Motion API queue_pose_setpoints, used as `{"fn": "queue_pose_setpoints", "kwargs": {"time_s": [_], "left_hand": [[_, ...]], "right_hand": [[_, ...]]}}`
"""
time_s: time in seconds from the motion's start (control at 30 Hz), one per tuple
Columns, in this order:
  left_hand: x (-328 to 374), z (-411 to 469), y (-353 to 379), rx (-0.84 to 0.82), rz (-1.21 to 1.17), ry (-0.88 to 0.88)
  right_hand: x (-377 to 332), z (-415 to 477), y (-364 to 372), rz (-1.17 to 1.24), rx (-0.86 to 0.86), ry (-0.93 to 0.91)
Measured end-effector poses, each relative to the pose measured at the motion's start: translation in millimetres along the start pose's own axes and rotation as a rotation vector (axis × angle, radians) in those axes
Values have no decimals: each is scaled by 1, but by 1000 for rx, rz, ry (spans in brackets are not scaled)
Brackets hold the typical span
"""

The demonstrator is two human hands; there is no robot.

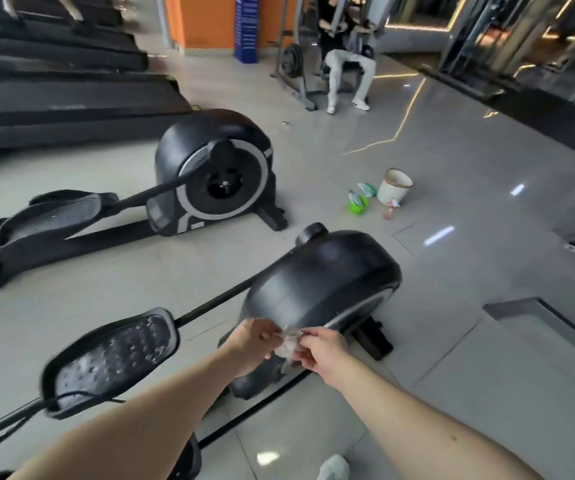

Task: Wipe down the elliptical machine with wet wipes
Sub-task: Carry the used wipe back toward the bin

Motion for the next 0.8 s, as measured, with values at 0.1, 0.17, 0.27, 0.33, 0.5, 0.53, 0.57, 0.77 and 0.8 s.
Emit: {"fn": "queue_pose_setpoints", "kwargs": {"time_s": [0.1, 0.17, 0.27, 0.33, 0.5, 0.53, 0.57, 0.77, 0.8], "left_hand": [[35, 35, 46, -19, -3, -4], [67, 63, 82, -39, 1, -5], [126, 103, 141, -85, 7, 6], [167, 128, 176, -116, 1, 29], [254, 194, 251, -153, 40, 73], [268, 206, 265, -165, 54, 80], [281, 217, 278, -173, 64, 88], [339, 288, 343, -202, 31, 120], [347, 304, 354, -226, 50, 136]], "right_hand": [[-12, 29, -58, 42, 12, -11], [-27, 49, -101, 78, -19, -20], [-54, 72, -176, 135, -62, 11], [-73, 89, -224, 132, -91, 15], [-112, 119, -341, 178, -118, -54], [-116, 124, -360, 174, -107, -64], [-120, 131, -378, 171, -90, -70], [-144, 189, -471, 102, 105, -74], [-149, 201, -485, 91, 136, -72]]}}
Point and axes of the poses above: each hand's wrist, its own z-axis towards the middle knuckle, its own y-axis out of the palm, x = y × z, the point moved 2 cm from there along z, towards the middle knuckle
